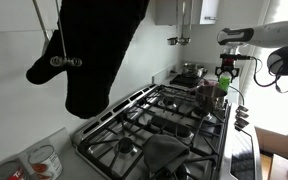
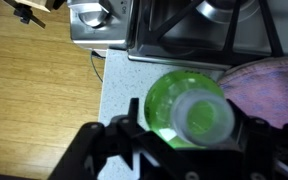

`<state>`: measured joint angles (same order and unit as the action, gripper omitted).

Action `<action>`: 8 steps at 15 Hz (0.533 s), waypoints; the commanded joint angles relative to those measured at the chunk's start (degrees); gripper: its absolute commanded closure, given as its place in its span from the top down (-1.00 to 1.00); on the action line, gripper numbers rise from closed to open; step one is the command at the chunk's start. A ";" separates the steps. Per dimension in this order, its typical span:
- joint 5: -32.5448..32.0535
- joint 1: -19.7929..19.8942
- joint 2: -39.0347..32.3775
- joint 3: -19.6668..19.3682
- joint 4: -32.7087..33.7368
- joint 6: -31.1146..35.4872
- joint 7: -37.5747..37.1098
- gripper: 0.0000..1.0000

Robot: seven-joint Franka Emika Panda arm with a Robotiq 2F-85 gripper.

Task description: Move the pot to the right, then remove the cloth from the pot handle and pour water in the pot

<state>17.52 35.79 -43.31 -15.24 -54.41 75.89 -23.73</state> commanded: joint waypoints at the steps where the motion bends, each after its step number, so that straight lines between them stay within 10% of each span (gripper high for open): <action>1: 1.86 1.65 -1.89 1.49 3.64 -3.13 -1.78 0.02; 8: 0.30 -2.13 2.99 0.11 -0.41 0.11 -5.63 -0.09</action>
<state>17.90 35.24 -43.06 -14.56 -53.19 74.66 -25.88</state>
